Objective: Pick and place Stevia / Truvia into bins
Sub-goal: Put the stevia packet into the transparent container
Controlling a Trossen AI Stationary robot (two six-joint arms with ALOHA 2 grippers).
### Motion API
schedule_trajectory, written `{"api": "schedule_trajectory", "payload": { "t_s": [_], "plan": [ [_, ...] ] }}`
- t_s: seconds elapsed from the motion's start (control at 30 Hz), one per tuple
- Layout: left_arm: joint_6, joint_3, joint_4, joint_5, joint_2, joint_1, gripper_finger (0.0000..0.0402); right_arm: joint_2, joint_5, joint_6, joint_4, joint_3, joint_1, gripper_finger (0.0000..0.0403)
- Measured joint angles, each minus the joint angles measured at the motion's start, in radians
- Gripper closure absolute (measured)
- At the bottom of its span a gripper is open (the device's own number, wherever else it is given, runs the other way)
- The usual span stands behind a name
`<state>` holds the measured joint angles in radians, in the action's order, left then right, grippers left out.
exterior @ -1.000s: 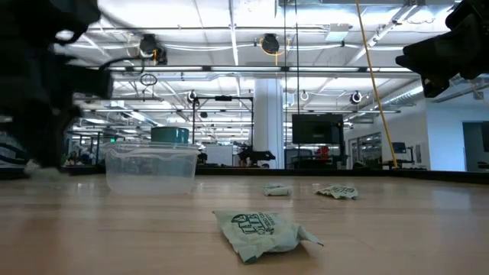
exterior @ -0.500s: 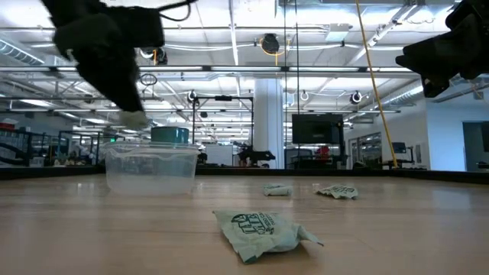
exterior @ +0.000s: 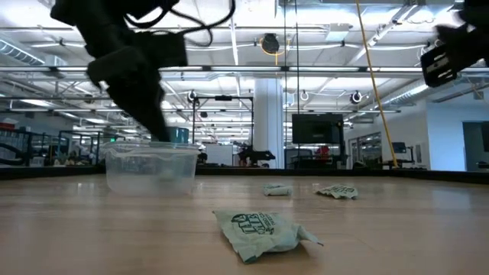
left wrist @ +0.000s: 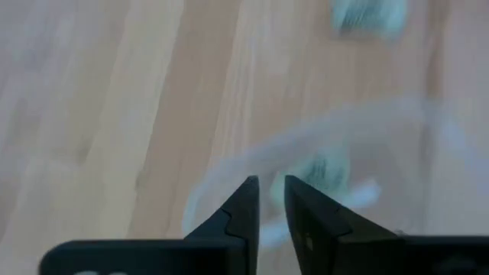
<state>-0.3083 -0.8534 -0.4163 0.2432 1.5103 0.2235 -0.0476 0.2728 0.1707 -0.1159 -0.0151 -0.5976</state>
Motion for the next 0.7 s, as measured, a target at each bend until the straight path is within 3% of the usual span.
{"api": "schedule_trajectory", "payload": {
  "t_s": [0.1, 0.2, 0.53, 0.7],
  "plan": [
    [0.001, -0.003, 0.036, 0.001, 0.024, -0.003, 0.0308, -0.001, -0.159, 0.000, 0.001, 0.000, 0.000, 0.0307],
    [0.012, 0.003, 0.012, -0.003, 0.022, -0.002, 0.0295, -0.007, -0.220, 0.000, 0.005, 0.000, 0.000, 0.0307],
    [0.020, 0.000, 0.064, -0.007, 0.028, -0.002, 0.0289, -0.020, -0.220, -0.006, 0.001, 0.000, 0.000, 0.0307],
    [0.017, 0.000, 0.104, -0.007, 0.028, -0.002, 0.0289, -0.024, -0.158, -0.151, -0.057, 0.000, 0.000, 0.0307]
  ]
}}
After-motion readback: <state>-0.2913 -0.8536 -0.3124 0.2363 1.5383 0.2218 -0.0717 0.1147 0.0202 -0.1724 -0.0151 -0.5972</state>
